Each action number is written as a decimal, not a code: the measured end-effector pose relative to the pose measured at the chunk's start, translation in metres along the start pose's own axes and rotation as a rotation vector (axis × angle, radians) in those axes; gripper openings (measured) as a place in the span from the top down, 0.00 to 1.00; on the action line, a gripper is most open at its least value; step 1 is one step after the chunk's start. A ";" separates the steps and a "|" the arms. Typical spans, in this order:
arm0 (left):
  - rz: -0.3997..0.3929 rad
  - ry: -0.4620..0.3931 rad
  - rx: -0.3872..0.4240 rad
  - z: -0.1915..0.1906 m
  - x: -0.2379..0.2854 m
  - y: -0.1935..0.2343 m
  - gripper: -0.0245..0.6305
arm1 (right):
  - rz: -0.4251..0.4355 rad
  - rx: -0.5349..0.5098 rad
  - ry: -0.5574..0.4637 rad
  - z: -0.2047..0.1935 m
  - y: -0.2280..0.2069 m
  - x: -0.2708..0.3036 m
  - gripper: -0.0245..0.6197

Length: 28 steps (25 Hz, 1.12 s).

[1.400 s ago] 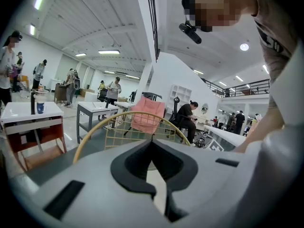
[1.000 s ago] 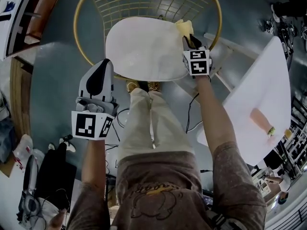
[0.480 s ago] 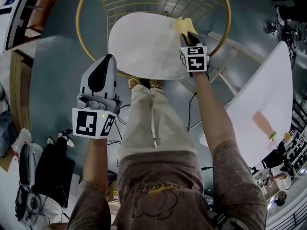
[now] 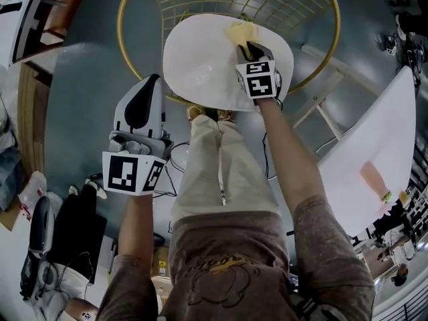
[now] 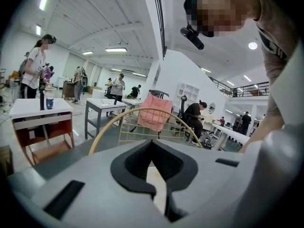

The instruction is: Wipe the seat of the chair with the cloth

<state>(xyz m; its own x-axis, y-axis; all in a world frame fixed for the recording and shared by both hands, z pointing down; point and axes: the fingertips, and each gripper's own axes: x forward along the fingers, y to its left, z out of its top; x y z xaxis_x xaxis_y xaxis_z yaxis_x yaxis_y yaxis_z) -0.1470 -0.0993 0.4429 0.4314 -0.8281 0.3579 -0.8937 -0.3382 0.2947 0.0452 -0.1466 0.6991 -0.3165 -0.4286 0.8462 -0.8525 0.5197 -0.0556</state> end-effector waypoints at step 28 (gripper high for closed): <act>0.060 -0.004 -0.040 -0.013 -0.024 0.034 0.95 | 0.371 -0.050 -0.065 0.051 0.187 0.015 0.82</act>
<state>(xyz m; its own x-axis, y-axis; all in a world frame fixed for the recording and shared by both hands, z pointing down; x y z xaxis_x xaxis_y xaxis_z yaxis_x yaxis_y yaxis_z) -0.1861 -0.0847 0.4557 0.3767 -0.8481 0.3726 -0.9123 -0.2699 0.3080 -0.1405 -0.0936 0.6747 -0.6269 -0.2495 0.7381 -0.6543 0.6829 -0.3248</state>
